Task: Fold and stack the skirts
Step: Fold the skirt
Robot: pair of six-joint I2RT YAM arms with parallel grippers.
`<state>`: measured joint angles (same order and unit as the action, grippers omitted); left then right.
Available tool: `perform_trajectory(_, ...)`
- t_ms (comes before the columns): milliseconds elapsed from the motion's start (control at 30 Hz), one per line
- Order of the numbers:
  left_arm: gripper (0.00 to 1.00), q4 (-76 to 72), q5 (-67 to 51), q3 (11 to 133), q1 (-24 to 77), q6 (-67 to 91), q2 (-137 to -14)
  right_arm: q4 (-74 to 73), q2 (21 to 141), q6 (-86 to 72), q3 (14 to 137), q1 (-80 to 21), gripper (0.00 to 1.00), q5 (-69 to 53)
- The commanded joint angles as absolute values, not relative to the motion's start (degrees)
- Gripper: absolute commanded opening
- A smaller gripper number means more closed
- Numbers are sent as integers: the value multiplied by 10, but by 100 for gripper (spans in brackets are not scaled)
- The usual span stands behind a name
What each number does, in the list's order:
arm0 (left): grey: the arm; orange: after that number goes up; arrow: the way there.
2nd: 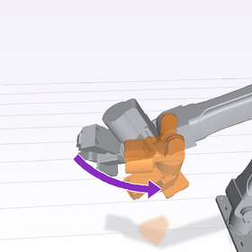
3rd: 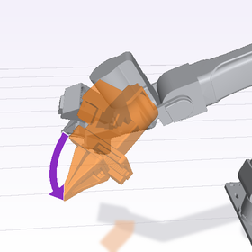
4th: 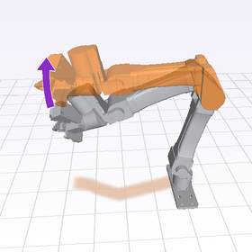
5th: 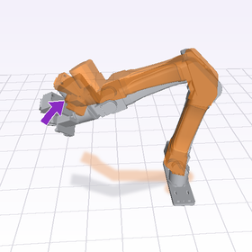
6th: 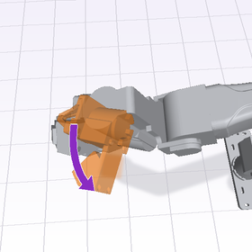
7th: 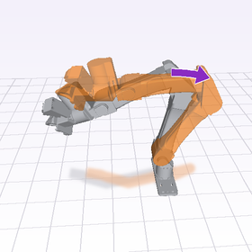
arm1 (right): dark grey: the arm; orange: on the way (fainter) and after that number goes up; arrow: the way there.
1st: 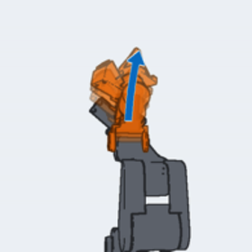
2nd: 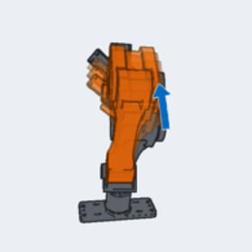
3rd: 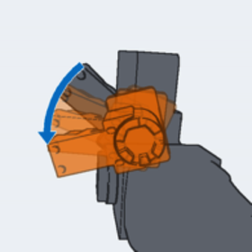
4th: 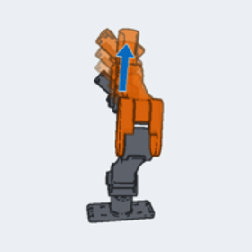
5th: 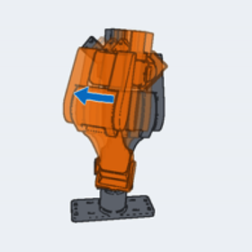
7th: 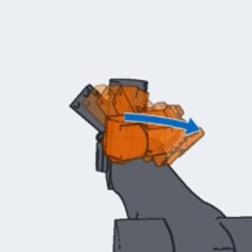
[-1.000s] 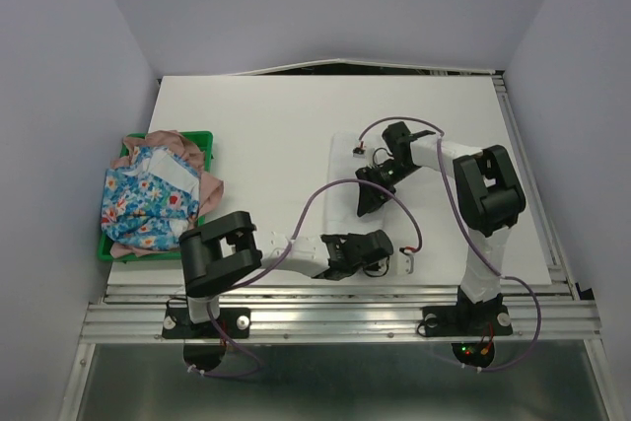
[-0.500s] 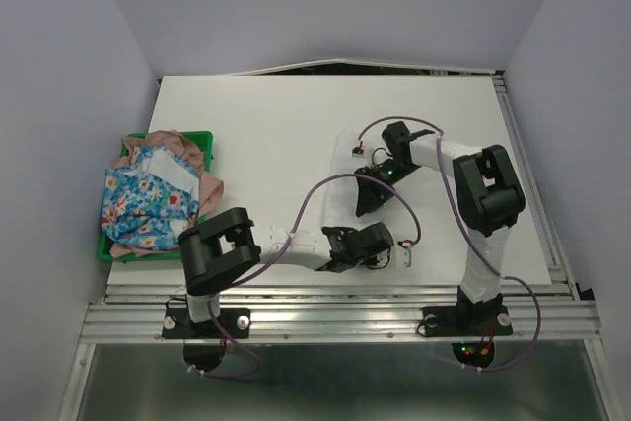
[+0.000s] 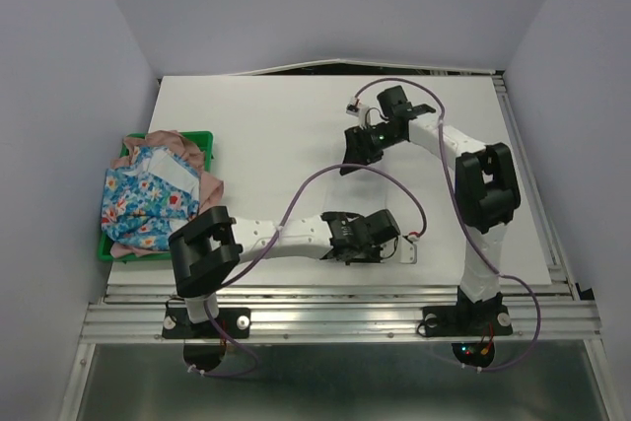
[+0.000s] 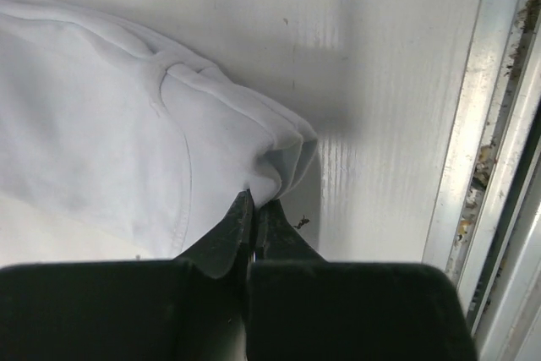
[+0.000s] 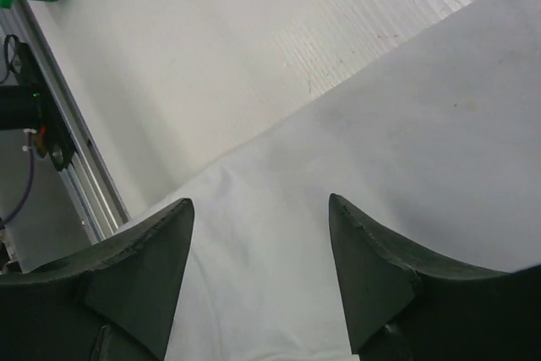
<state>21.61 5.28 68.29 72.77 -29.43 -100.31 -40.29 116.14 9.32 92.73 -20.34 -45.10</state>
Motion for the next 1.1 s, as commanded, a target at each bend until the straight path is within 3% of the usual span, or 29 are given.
perform_trajectory(0, 0, 273, 34, 736, 730, -282, -972, -315, 1201, 2, 894, -204, 70, -532)
perform_trajectory(200, 0, 303, 29, 772, 729, -287, -973, -167, 1196, -94, 770, -216, 70, -582)
perform_trajectory(400, 0, 333, 46, 810, 725, -301, -966, -188, 1208, -55, 719, -234, 70, -573)
perform_trajectory(733, 0, 384, 73, 881, 703, -323, -951, -207, 1119, -51, 639, -283, 68, -584)
perform_trajectory(833, 0, 399, 55, 885, 704, -322, -945, -272, 1107, 15, 675, -283, 70, -561)
perform_trajectory(1067, 0, 418, -20, 868, 706, -310, -929, -394, 1145, 99, 891, -283, 72, -484)
